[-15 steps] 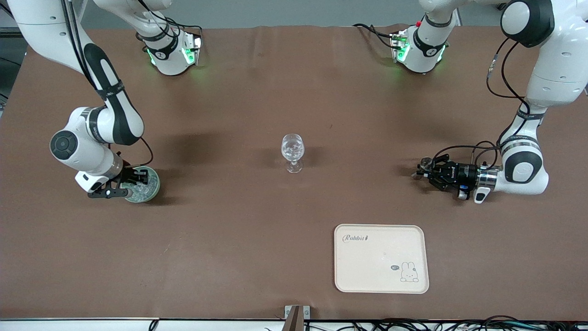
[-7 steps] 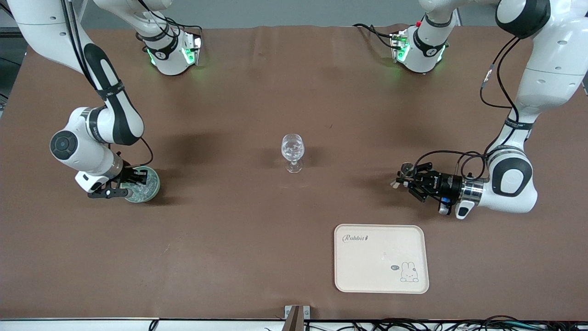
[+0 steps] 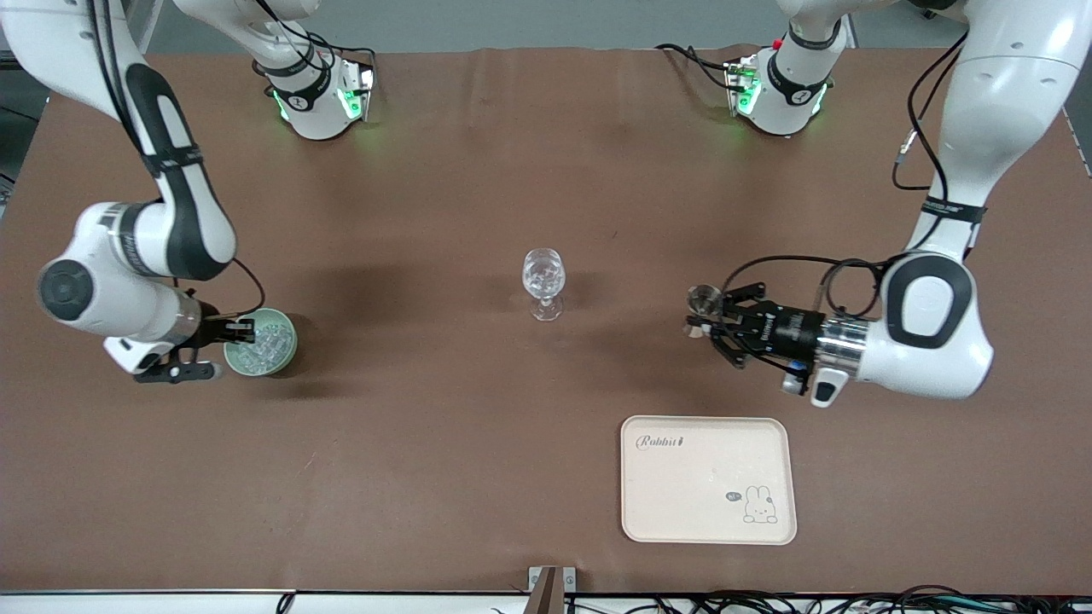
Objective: Pour wine and add ice with both arms
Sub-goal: 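Move the jigger over the glass while the right gripper lifts the ice, then tilt the jigger over the wine glass rim with the left gripper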
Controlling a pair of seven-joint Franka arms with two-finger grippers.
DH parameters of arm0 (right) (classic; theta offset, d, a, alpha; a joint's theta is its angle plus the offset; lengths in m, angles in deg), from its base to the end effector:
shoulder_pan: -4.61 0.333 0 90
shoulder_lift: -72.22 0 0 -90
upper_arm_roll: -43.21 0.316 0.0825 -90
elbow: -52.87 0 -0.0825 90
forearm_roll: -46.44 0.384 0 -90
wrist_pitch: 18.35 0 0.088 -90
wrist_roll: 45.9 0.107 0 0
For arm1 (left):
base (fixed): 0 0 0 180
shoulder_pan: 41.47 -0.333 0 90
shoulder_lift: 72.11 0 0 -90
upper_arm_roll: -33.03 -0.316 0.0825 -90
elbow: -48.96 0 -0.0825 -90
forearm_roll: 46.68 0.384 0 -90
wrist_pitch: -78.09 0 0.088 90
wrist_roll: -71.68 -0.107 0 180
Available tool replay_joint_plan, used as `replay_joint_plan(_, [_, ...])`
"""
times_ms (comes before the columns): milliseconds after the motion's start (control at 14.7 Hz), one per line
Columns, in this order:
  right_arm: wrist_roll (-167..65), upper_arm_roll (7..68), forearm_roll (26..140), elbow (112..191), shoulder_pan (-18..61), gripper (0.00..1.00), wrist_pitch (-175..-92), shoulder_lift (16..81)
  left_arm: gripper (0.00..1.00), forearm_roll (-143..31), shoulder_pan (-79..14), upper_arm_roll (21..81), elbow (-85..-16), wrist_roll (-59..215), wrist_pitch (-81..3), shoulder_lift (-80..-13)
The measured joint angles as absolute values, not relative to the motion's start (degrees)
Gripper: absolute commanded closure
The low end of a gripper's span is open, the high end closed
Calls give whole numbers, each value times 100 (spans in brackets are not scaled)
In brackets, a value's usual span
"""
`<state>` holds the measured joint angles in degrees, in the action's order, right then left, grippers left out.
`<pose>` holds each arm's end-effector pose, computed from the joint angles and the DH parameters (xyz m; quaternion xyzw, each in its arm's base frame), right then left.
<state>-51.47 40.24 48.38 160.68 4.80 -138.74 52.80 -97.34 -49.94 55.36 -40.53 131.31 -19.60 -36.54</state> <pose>0.6126 -0.0265 0.3205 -0.9981 -0.0158 0.0588 0.0097 0.6394 -0.1911 0.3226 0.7023 0.4632 -0.4586 0.2861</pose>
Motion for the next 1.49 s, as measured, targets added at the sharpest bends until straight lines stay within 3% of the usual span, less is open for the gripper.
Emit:
replay_joint_plan(543, [-4315,3987,4844,14552,397,100,-12154,6272,100,-9539,-3748,5545,-4613,13181,-3510,-3900])
replay_joint_plan(1018, [-4309,3948,4843,13228,107,99,-10097,6556,100,-9377,-3187,5540,-5011,13473,-4539,-4203])
replay_joint_plan(1493, [-4310,4202,4843,12995,-230,100,-9736,6786,100,-8209,-2853,5541,-5015,14569,-4889,-4421])
